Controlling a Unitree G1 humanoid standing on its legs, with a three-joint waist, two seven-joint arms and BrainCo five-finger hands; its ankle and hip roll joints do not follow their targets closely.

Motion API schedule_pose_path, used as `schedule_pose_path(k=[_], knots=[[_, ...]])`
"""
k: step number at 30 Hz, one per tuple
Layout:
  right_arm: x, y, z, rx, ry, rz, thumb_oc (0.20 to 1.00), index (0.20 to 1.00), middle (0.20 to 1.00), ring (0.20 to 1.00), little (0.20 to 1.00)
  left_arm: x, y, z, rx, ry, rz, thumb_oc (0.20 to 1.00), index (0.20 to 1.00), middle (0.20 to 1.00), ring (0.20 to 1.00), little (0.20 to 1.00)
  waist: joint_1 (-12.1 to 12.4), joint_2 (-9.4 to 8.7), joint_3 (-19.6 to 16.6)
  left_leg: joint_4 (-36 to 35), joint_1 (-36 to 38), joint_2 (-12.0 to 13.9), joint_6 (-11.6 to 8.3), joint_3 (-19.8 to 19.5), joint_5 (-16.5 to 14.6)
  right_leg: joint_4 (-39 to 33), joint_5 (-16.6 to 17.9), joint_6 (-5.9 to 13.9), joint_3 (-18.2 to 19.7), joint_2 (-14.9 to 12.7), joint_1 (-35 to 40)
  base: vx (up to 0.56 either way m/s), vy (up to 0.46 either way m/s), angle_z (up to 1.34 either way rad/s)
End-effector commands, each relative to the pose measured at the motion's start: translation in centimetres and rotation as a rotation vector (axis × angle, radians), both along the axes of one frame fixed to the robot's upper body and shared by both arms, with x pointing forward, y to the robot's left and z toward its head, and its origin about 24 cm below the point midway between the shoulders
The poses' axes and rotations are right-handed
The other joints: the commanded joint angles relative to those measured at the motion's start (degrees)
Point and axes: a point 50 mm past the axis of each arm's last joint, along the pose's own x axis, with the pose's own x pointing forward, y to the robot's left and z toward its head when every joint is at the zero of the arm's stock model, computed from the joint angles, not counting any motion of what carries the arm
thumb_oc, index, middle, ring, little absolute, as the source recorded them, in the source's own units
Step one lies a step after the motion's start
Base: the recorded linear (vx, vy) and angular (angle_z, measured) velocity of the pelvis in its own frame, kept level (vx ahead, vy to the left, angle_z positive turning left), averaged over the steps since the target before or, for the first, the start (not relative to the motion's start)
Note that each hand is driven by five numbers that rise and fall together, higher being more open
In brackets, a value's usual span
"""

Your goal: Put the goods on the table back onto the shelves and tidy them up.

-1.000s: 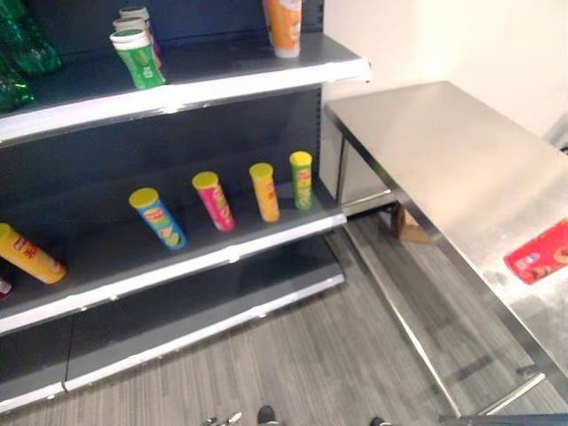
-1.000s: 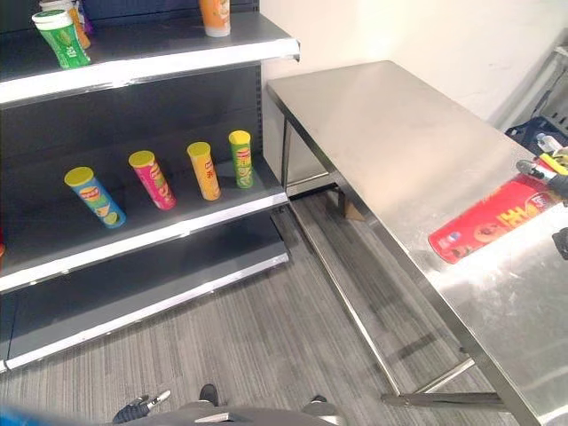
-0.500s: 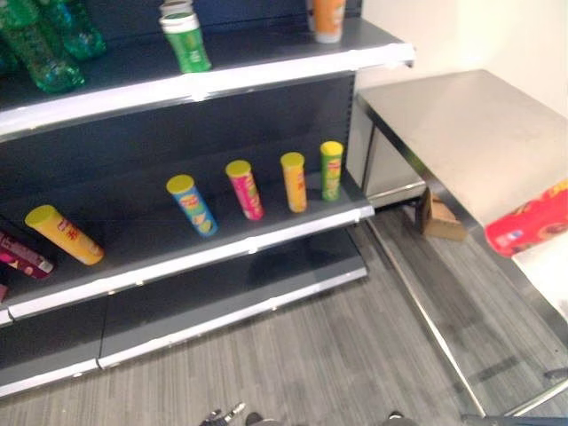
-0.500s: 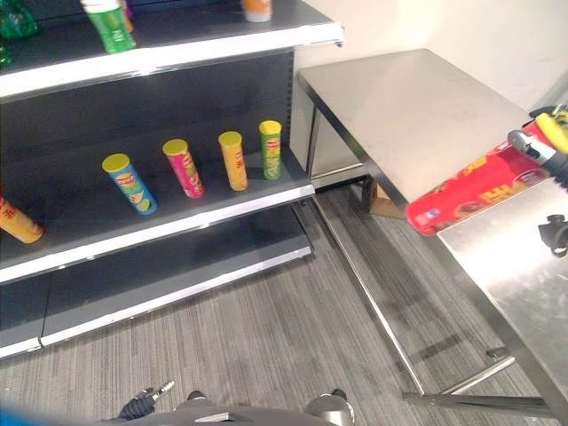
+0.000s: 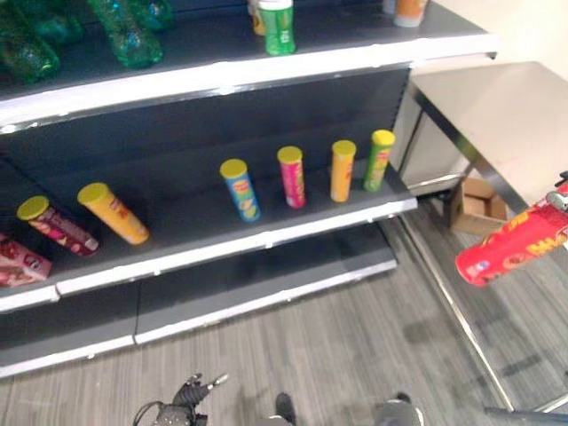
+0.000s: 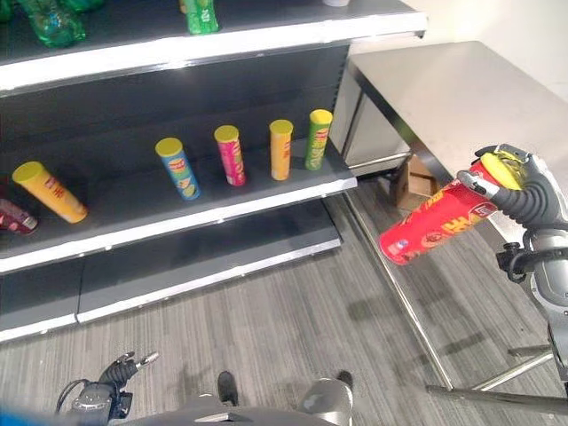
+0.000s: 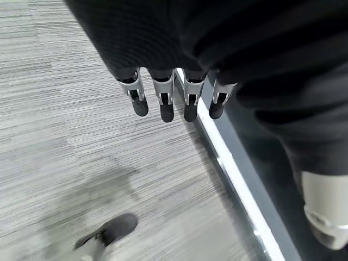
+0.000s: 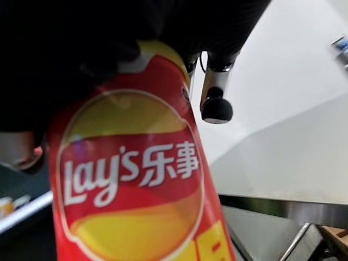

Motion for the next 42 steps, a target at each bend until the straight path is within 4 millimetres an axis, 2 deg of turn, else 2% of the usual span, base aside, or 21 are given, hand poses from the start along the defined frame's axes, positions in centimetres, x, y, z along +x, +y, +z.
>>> schedule_pose_path(k=[1,3,5,9,10,12,15,16,17,18,19,23,25,26,27,28,29,33,35,36,42], knots=[[0.3,2.6,6.4,-0.115,-0.237,0.131,0.2,0.2,0.2,0.2,0.2,-0.3,1.1,0.3,0.012,0.005,0.033,1.0,1.0,1.0,1.0,1.0,2.43,-4.01,-0.12,-0.77,1.18,0.68,-3.03,1.47,-3.53,7.91,-5.9,-1.82,0.8,6.83,-3.21,-0.13,0.069,-0.02],[0.4,2.9,6.3,-0.122,-0.229,0.14,0.2,0.2,0.2,0.2,0.2,-0.4,1.0,0.3,0.006,0.003,0.038,1.0,1.0,1.0,1.0,1.0,2.77,-4.73,-0.63,-0.77,0.75,-0.18,-2.99,1.14,-3.36,2.99,-5.62,-2.69,1.21,7.72,-0.81,-0.06,-0.005,-0.05],[1.0,4.5,6.1,-0.107,-0.222,0.231,0.2,0.2,0.2,0.2,0.2,-1.0,0.5,-0.1,-0.022,-0.005,0.087,1.0,1.0,1.0,1.0,1.0,4.06,-5.56,-1.79,-0.77,0.63,-0.78,-3.2,0.54,-3.65,-5.34,-4.19,-2.42,5.12,10.21,1.98,-0.02,-0.036,-0.03],[1.2,5.8,6.4,-0.137,-0.219,0.296,0.2,0.2,0.2,0.2,0.2,0.3,-0.1,0.3,-0.044,-0.063,0.065,1.0,1.0,1.0,1.0,1.0,5.06,-5.81,-0.58,4.45,-2.92,-0.95,-3.46,-0.73,-3.6,-8.88,-2.92,-2.47,4.44,9.61,3.6,-0.11,0.012,0.02],[1.4,6.5,6.5,-0.161,-0.208,0.321,0.2,0.2,0.2,0.2,0.2,1.0,-0.5,0.4,-0.058,-0.094,0.068,1.0,1.0,1.0,1.0,1.0,5.28,-5.63,0.85,8.46,-6.26,0.71,-4.79,0.21,-3.53,-9.82,-2.6,-2.26,2.67,8.3,3.91,-0.2,0.07,0.35],[1.7,6.9,6.3,-0.165,-0.195,0.34,0.2,0.2,0.2,0.2,0.2,1.1,-0.6,0.4,-0.064,-0.1,0.074,1.0,1.0,1.0,1.0,1.0,5.09,-5.22,0.85,9.13,-6.68,1.83,-5.12,0.52,-3.63,-9.88,-2.39,-2.13,2.09,7.84,3.77,-0.1,0.177,0.51],[2.2,8.8,5.5,-0.192,-0.156,0.418,0.2,0.2,0.2,0.2,0.2,0.3,-0.5,0.1,-0.045,-0.066,0.09,1.0,1.0,1.0,1.0,1.0,5.08,-4.51,0.56,6.07,-4.94,9.24,-6.75,-1.75,-0.31,-9.69,-1.49,-0.91,1.25,4.34,2.43,-0.03,0.263,0.17],[2.2,8.8,5.5,-0.193,-0.156,0.419,0.2,0.2,0.2,0.2,0.2,0.3,-0.5,0.1,-0.045,-0.067,0.091,1.0,1.0,1.0,1.0,1.0,4.9,-4.42,0.55,5.9,-4.9,9.37,-6.88,-1.88,-0.22,-9.69,-1.55,-0.96,1.13,4.49,2.47,-0.01,0.279,0.12],[2.2,9.1,5.1,-0.18,-0.14,0.437,0.2,0.2,0.2,0.2,0.2,-0.1,-0.2,0.0,-0.036,-0.056,0.118,1.0,1.0,1.0,1.0,1.0,4.43,-3.73,0.2,3.89,-4.03,13.01,-7.62,-2.24,2.59,-9.54,-1.76,-0.3,0.53,3.19,1.91,0.01,0.166,0.25],[2.2,9.1,5.1,-0.181,-0.14,0.438,0.2,0.2,0.2,0.2,0.2,-0.1,-0.3,0.0,-0.036,-0.056,0.119,1.0,1.0,1.0,1.0,1.0,4.36,-3.64,0.17,3.58,-3.9,13.11,-7.72,-2.27,2.77,-9.54,-1.79,-0.34,0.47,3.32,1.93,0.08,0.429,0.27],[2.3,8.8,4.6,-0.169,-0.117,0.429,0.2,0.2,0.2,0.2,0.2,-0.5,-0.1,-0.1,-0.029,-0.041,0.131,1.0,1.0,1.0,1.0,1.0,3.63,-2.38,-0.54,1.57,-3.56,16.65,-9.05,-1.35,6.09,-9.21,-2.2,0.64,-0.64,1.64,2.28,0.13,0.376,0.14],[2.0,7.8,3.6,-0.165,-0.077,0.379,0.2,0.2,0.2,0.2,0.2,-0.7,0.0,-0.2,-0.018,-0.017,0.107,1.0,1.0,1.0,1.0,1.0,2.25,-0.18,-2.1,-0.77,-2.5,18.67,-10.81,2.84,7.16,-8.06,-2.27,1.83,-2.26,-0.24,3.37,0.16,0.318,0.36],[1.6,7.4,3.1,-0.148,-0.07,0.357,0.2,0.2,0.2,0.2,0.2,-0.5,-0.3,-0.3,-0.018,-0.01,0.076,1.0,1.0,1.0,1.0,1.0,2.44,0.51,-2.61,-0.77,-2.48,16.91,-10.97,3.27,5.18,-6.89,-1.97,2.37,-2.8,-2.15,4.41,0.27,0.478,0.65],[1.7,7.5,2.1,-0.133,-0.049,0.344,0.2,0.2,0.2,0.2,0.2,-0.1,-0.4,-0.3,-0.011,-0.007,0.048,1.0,1.0,1.0,1.0,1.0,2.51,0.37,-2.47,-0.36,-2.51,13.7,-9.75,3.69,3.2,-4.99,-0.29,3.66,-3.36,-6.2,5.78,0.24,0.461,0.43],[1.7,7.5,2.1,-0.132,-0.05,0.344,0.2,0.2,0.2,0.2,0.2,-0.1,-0.4,-0.2,-0.01,-0.008,0.048,1.0,1.0,1.0,1.0,1.0,2.51,0.18,-2.41,-0.36,-2.43,13.47,-9.65,3.73,3.15,-4.95,-0.29,3.77,-3.34,-6.44,5.84,0.23,0.44,0.57],[1.8,7.7,2.0,-0.134,-0.055,0.35,0.2,0.2,0.2,0.2,0.2,0.2,-0.4,-0.1,-0.003,-0.013,0.035,1.0,1.0,1.0,1.0,1.0,2.68,0.03,-2.1,-0.2,-2.25,12.06,-8.86,3.79,2.2,-3.27,0.81,3.89,-3.25,-8.1,5.33,0.12,0.389,0.53],[2.4,8.4,1.9,-0.146,-0.06,0.36,0.2,0.2,0.2,0.2,0.2,1.1,-0.2,0.3,0.017,-0.031,0.01,1.0,1.0,1.0,1.0,1.0,3.11,-0.32,-1.55,-0.77,-1.81,8.82,-6.83,4.97,0.44,0.01,3.1,4.05,-3.76,-11.49,3.54,0.12,0.388,0.31],[2.9,9.2,1.7,-0.153,-0.064,0.375,0.2,0.2,0.2,0.2,0.2,1.6,0.1,0.5,0.036,-0.032,-0.019,1.0,1.0,1.0,1.0,1.0,3.06,-0.52,-0.62,-0.77,-0.28,5.28,-4.81,5.33,-2.85,6.66,6.93,4.37,-3.4,-15.19,1.5,0.11,0.329,0.17],[3.0,9.5,1.6,-0.159,-0.062,0.383,0.2,0.2,0.2,0.2,0.2,2.1,0.4,0.9,0.05,-0.046,-0.034,1.0,1.0,1.0,1.0,1.0,2.67,-0.32,0.02,-0.77,-0.78,4.39,-3.65,5.42,-2.37,9.56,6.4,2.94,-1.44,-13.77,-0.89,0.06,0.248,0.07],[3.1,9.8,1.5,-0.167,-0.056,0.39,0.2,0.2,0.2,0.2,0.2,2.6,0.3,1.0,0.049,-0.057,-0.039,1.0,1.0,1.0,1.0,1.0,2.12,-0.26,0.43,-0.77,-0.42,3.69,-3.37,4.96,-2.76,8.96,4.4,2.38,1.78,-10.12,-2.21,0.08,0.151,0.12],[4.0,11.9,1.6,-0.164,-0.058,0.481,0.2,0.2,0.2,0.2,0.2,3.1,-0.3,0.9,0.036,-0.062,-0.047,1.0,1.0,1.0,1.0,1.0,2.5,-0.46,1.38,-0.77,-0.3,2.61,-3.37,3.9,-3.58,0.91,2.45,2.47,1.37,-5.58,-3.15,0.06,0.036,0.24]])
